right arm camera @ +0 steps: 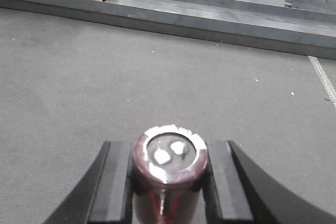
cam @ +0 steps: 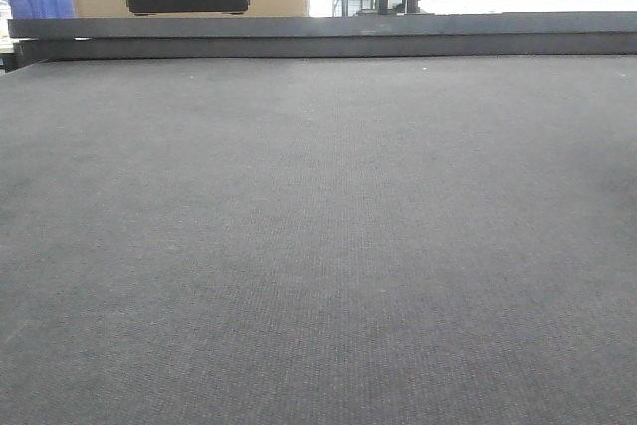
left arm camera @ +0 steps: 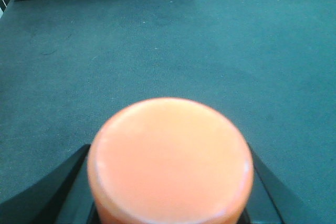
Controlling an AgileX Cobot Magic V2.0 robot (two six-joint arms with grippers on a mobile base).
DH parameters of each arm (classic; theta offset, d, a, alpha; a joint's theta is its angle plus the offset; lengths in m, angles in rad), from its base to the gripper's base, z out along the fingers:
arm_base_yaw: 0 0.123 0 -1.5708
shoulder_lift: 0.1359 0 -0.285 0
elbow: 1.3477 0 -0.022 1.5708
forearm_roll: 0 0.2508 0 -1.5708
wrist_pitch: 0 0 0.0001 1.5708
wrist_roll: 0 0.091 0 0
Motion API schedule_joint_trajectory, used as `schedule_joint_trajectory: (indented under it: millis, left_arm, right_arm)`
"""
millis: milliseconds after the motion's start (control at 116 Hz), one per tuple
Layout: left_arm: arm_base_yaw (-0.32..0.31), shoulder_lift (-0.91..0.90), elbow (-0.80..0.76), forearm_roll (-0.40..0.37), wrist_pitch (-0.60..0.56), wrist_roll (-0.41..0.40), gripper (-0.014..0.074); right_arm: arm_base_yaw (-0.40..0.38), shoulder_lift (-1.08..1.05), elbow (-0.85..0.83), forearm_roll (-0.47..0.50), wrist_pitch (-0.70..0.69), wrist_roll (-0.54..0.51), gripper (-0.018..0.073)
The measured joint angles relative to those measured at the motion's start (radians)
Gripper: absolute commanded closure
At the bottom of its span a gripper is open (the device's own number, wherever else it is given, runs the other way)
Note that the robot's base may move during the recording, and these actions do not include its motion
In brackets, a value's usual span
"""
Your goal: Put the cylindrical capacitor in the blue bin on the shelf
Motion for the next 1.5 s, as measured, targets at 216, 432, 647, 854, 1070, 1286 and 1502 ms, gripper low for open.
schedule_joint_trajectory:
  millis: [216,432,647,854,1070,1286,1502]
  left_arm:
    - [0.0,0.0,0.0,0.0,0.0,0.0,0.0708]
    - [0.0,0.0,0.0,0.0,-0.001,0.0,0.0708]
    - [0.0,0.0,0.0,0.0,-0.002,0.0,0.0708]
    - [0.0,0.0,0.0,0.0,-0.002,0.0,0.0708]
    - [0.0,0.0,0.0,0.0,-0.003,0.0,0.0708]
    - [0.0,0.0,0.0,0.0,-0.005,0.0,0.0708]
    - [0.0,0.0,0.0,0.0,-0.005,0.0,0.0708]
  right_arm:
    - [0.0,0.0,0.0,0.0,0.0,0.0,0.0721]
    - [0.0,0.0,0.0,0.0,0.0,0.0,0.0721]
    - [0.0,0.0,0.0,0.0,0.0,0.0,0.0721]
    - [0.0,0.0,0.0,0.0,0.0,0.0,0.0721]
    - [0.0,0.0,0.0,0.0,0.0,0.0,0.0721]
    - [0.0,0.028,0.0,0.0,0.0,0.0,0.0721]
    - [0.0,0.041,0.0,0.0,0.0,0.0,0.0721]
